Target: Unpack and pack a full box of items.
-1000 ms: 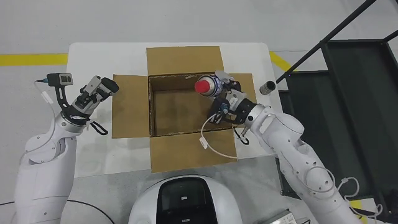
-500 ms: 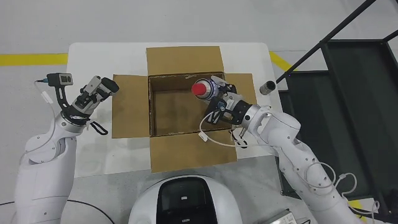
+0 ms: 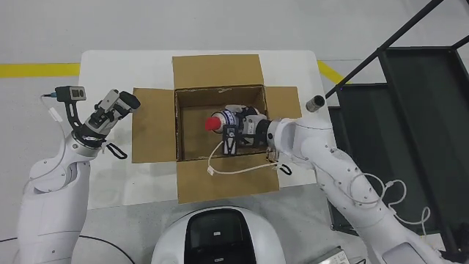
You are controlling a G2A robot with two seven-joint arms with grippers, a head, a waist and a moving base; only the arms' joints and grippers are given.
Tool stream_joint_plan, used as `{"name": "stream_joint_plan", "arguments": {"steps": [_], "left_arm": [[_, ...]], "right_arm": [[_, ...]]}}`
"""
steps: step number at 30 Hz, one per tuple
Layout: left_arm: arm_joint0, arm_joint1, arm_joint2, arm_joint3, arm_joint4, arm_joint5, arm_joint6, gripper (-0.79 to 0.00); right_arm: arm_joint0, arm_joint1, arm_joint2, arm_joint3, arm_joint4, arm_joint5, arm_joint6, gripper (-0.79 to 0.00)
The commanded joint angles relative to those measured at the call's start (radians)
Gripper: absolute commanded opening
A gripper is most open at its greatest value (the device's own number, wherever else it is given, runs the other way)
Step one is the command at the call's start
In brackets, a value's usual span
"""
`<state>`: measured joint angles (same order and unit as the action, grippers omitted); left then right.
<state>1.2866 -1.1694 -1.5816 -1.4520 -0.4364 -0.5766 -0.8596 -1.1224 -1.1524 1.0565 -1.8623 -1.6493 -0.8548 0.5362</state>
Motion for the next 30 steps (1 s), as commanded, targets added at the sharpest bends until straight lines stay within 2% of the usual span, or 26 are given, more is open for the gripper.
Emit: {"name": "stream_joint_plan", "arguments": {"steps": [1, 4, 9, 12, 13, 19, 23, 27, 30], "left_arm": [[0.000, 0.000, 0.000, 0.000, 0.000, 0.000, 0.000, 0.000], [0.000, 0.000, 0.000, 0.000, 0.000, 0.000, 0.000, 0.000], [0.000, 0.000, 0.000, 0.000, 0.000, 0.000, 0.000, 0.000], [0.000, 0.000, 0.000, 0.000, 0.000, 0.000, 0.000, 0.000], [0.000, 0.000, 0.000, 0.000, 0.000, 0.000, 0.000, 0.000], [0.000, 0.000, 0.000, 0.000, 0.000, 0.000, 0.000, 0.000], [0.000, 0.000, 0.000, 0.000, 0.000, 0.000, 0.000, 0.000], [0.000, 0.000, 0.000, 0.000, 0.000, 0.000, 0.000, 0.000], [0.000, 0.000, 0.000, 0.000, 0.000, 0.000, 0.000, 0.000]], "right_arm": [[0.071, -0.017, -0.060, 0.073, 0.071, -0.008, 0.097, -0.785], [0.157, -0.045, -0.137, 0.177, 0.193, -0.008, 0.192, -0.785], [0.245, -0.080, -0.223, 0.302, 0.319, 0.024, 0.279, -0.785], [0.281, -0.094, -0.260, 0.360, 0.364, 0.027, 0.315, -0.425], [0.290, -0.098, -0.271, 0.379, 0.378, 0.023, 0.330, -0.006], [0.330, -0.115, -0.315, 0.447, 0.438, 0.014, 0.361, 0.000], [0.331, -0.115, -0.314, 0.450, 0.453, 0.009, 0.333, 0.000], [0.298, -0.098, -0.259, 0.402, 0.457, -0.008, 0.214, 0.000], [0.235, -0.072, -0.173, 0.320, 0.423, -0.016, 0.055, 0.000]]}}
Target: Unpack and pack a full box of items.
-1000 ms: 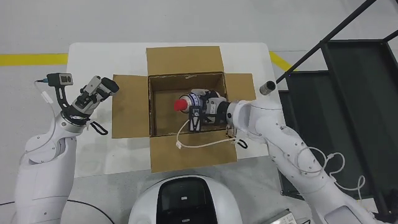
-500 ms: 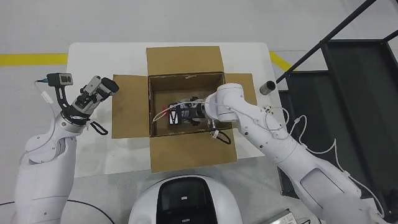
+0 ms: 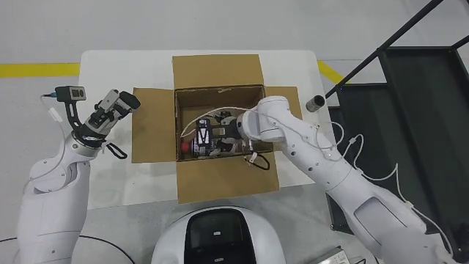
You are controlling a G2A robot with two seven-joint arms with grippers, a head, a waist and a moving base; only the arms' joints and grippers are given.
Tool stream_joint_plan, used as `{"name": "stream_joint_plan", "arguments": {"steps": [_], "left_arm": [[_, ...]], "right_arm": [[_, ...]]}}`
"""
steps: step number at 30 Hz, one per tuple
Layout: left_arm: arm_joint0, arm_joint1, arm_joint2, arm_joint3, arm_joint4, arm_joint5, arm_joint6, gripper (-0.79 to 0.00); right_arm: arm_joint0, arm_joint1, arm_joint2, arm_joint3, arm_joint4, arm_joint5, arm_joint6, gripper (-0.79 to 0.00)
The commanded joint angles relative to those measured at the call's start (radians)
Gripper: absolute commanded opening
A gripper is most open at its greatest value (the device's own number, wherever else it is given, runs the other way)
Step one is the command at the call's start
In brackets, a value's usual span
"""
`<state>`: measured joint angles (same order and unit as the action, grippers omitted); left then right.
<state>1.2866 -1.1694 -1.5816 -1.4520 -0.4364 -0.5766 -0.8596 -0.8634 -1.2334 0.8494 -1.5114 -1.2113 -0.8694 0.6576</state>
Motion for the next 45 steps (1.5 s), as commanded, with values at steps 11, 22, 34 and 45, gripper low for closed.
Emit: {"name": "stream_joint_plan", "arguments": {"steps": [11, 22, 34, 45], "left_arm": [[0.000, 0.000, 0.000, 0.000, 0.000, 0.000, 0.000, 0.000], [0.000, 0.000, 0.000, 0.000, 0.000, 0.000, 0.000, 0.000], [0.000, 0.000, 0.000, 0.000, 0.000, 0.000, 0.000, 0.000], [0.000, 0.000, 0.000, 0.000, 0.000, 0.000, 0.000, 0.000]], "right_arm": [[-0.418, 0.109, 0.445, -0.258, -0.182, -0.030, -0.606, 0.000], [-0.669, 0.147, 0.701, -0.259, -0.237, 0.044, -0.910, 0.000], [-0.669, 0.147, 0.701, -0.259, -0.237, 0.044, -0.910, 0.000], [-0.689, 0.154, 0.780, -0.155, -0.116, 0.055, -0.884, 0.000]]}}
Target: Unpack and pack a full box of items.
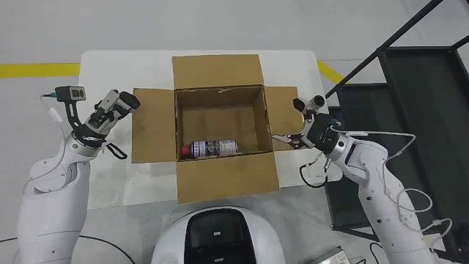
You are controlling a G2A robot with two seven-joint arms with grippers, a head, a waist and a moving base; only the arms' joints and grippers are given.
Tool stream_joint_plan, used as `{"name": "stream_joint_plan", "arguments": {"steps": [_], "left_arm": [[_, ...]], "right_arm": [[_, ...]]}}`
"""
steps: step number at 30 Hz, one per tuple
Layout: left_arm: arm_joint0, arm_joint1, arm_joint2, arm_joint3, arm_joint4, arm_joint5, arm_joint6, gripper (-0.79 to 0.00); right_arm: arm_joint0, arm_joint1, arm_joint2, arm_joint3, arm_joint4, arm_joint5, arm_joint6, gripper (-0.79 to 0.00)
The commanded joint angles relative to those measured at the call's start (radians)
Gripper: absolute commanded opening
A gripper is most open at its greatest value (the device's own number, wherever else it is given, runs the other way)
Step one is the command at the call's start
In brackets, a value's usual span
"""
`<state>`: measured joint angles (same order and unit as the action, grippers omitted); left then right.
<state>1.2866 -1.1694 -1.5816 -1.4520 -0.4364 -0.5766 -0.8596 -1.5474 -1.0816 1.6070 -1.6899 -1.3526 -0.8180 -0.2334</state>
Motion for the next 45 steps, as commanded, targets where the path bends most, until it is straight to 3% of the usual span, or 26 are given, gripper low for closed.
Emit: {"name": "stream_joint_plan", "arguments": {"steps": [1, 8, 19, 32, 39, 45], "left_arm": [[0.000, 0.000, 0.000, 0.000, 0.000, 0.000, 0.000, 0.000], [0.000, 0.000, 0.000, 0.000, 0.000, 0.000, 0.000, 0.000], [0.000, 0.000, 0.000, 0.000, 0.000, 0.000, 0.000, 0.000], [0.000, 0.000, 0.000, 0.000, 0.000, 0.000, 0.000, 0.000], [0.000, 0.000, 0.000, 0.000, 0.000, 0.000, 0.000, 0.000], [0.000, 0.000, 0.000, 0.000, 0.000, 0.000, 0.000, 0.000]], "right_arm": [[-0.011, 0.004, 0.042, 0.045, 0.044, 0.003, 0.013, 0.000], [-0.031, 0.015, 0.133, 0.217, 0.145, 0.009, 0.077, 0.000], [0.077, 0.024, 0.094, 0.456, 0.084, 0.026, 0.172, 0.000], [0.090, 0.024, 0.085, 0.478, 0.069, 0.042, 0.167, 0.000], [0.120, 0.018, 0.053, 0.521, 0.166, 0.077, 0.321, 0.000], [0.188, 0.012, 0.008, 0.626, 0.198, 0.102, 0.371, 0.000]]}}
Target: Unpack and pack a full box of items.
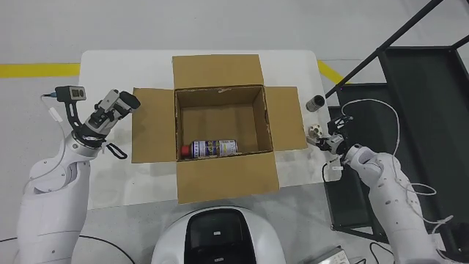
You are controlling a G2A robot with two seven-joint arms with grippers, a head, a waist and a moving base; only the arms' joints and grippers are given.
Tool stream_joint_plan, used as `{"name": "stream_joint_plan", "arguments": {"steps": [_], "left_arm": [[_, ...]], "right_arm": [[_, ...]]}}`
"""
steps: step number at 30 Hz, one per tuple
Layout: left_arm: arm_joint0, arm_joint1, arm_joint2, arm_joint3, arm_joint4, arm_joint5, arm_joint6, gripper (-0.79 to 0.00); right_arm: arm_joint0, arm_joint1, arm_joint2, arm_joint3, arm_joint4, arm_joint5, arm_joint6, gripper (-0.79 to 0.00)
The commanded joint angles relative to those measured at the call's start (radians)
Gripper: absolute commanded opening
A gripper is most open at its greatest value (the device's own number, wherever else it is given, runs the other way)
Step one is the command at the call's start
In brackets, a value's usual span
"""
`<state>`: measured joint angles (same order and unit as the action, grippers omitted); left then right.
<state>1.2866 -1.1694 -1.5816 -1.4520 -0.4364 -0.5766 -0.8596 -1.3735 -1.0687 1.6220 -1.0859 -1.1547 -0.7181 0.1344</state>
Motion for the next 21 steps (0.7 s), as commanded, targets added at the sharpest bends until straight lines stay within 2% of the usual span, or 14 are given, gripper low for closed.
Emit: {"name": "stream_joint_plan", "arguments": {"steps": [1, 14, 15, 17, 18, 19, 20, 21], "left_arm": [[0.000, 0.000, 0.000, 0.000, 0.000, 0.000, 0.000, 0.000], [0.000, 0.000, 0.000, 0.000, 0.000, 0.000, 0.000, 0.000], [0.000, 0.000, 0.000, 0.000, 0.000, 0.000, 0.000, 0.000], [0.000, 0.000, 0.000, 0.000, 0.000, 0.000, 0.000, 0.000], [0.000, 0.000, 0.000, 0.000, 0.000, 0.000, 0.000, 0.000], [0.000, 0.000, 0.000, 0.000, 0.000, 0.000, 0.000, 0.000], [0.000, 0.000, 0.000, 0.000, 0.000, 0.000, 0.000, 0.000], [0.000, 0.000, 0.000, 0.000, 0.000, 0.000, 0.000, 0.000]], "right_arm": [[0.028, -0.002, -0.016, 0.043, 0.002, 0.004, 0.005, 0.000], [0.172, -0.014, -0.103, 0.238, -0.051, 0.080, -0.006, 0.000], [0.175, -0.015, -0.109, 0.244, -0.056, 0.086, -0.012, -0.018], [0.180, -0.016, -0.120, 0.253, -0.069, 0.096, -0.024, -0.111], [0.182, -0.016, -0.124, 0.256, -0.074, 0.101, -0.031, -0.182], [0.184, -0.016, -0.128, 0.259, -0.079, 0.105, -0.036, -0.339], [0.185, -0.016, -0.131, 0.262, -0.084, 0.109, -0.039, -0.419], [0.187, -0.017, -0.135, 0.264, -0.091, 0.118, -0.042, -0.443]]}}
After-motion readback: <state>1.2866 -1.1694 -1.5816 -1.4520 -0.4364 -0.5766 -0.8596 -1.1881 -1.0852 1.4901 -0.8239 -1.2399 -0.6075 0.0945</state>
